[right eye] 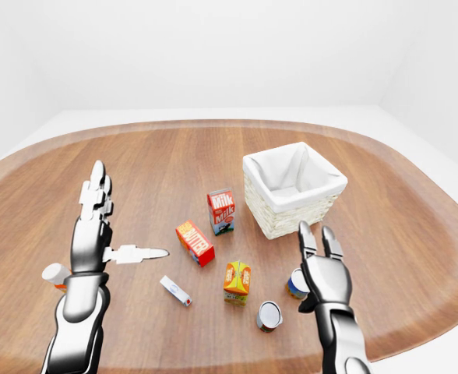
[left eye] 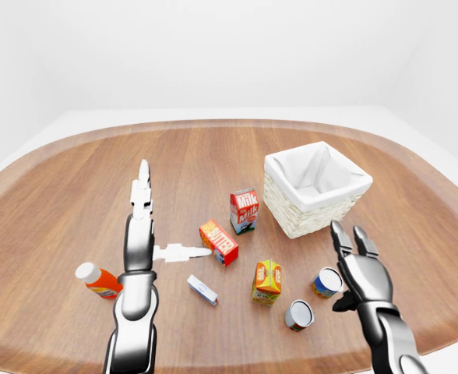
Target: Pick up the alphabet soup and the tomato sauce, and put them in the basket.
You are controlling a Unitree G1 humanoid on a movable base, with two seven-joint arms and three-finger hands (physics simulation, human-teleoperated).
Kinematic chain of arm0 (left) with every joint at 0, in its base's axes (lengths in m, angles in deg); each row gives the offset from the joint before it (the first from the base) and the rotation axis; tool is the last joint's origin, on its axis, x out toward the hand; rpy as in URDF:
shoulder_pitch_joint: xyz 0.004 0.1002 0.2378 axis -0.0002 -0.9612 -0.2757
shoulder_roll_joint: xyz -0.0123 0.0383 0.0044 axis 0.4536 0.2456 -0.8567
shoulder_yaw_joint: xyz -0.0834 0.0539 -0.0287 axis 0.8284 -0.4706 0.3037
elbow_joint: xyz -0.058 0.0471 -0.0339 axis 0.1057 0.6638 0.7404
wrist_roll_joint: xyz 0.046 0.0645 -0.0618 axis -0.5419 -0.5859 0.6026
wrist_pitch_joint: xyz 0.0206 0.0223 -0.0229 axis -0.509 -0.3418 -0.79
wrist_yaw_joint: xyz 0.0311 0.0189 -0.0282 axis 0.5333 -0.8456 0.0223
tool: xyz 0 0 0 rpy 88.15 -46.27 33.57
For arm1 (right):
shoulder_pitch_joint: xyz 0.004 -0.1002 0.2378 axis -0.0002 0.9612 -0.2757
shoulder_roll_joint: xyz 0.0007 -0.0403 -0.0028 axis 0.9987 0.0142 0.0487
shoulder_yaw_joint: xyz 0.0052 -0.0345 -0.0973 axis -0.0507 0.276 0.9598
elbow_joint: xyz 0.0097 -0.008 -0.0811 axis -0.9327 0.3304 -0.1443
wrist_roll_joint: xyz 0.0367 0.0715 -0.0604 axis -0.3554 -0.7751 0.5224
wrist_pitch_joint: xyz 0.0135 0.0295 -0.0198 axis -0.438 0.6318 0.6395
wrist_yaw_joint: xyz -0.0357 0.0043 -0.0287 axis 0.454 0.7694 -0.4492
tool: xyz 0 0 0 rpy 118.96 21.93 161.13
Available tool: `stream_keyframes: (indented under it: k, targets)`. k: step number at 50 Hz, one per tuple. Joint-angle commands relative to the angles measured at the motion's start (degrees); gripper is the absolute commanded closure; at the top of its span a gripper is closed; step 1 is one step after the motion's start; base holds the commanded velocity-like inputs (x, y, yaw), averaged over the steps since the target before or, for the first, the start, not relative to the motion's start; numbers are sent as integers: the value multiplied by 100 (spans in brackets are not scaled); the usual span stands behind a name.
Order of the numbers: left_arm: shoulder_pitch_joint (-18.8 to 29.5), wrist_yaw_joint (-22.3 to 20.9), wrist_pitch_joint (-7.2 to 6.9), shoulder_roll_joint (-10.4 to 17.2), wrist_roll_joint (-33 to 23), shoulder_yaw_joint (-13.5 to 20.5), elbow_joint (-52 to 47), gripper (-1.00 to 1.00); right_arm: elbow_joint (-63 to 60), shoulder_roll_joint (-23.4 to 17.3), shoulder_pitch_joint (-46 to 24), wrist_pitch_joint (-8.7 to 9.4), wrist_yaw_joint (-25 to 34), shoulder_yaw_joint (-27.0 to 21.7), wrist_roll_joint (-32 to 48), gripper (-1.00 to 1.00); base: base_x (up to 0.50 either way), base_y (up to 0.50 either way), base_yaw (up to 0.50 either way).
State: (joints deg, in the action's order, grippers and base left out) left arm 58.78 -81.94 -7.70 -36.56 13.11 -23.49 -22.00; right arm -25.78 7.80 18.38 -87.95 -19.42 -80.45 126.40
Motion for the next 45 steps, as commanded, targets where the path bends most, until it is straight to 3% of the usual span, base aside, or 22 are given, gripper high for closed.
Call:
stream_keyframes:
  k: [1,45]
  targets:
    - [21,16,0,3,-7,15,11,-100,316,-103,-116,0,-144,35,48,-100,0,0,0]
    - [32,13,0,8,-4,21,34,-100,1544,-449,-562,0,-671,288,83,-100,0,0,0]
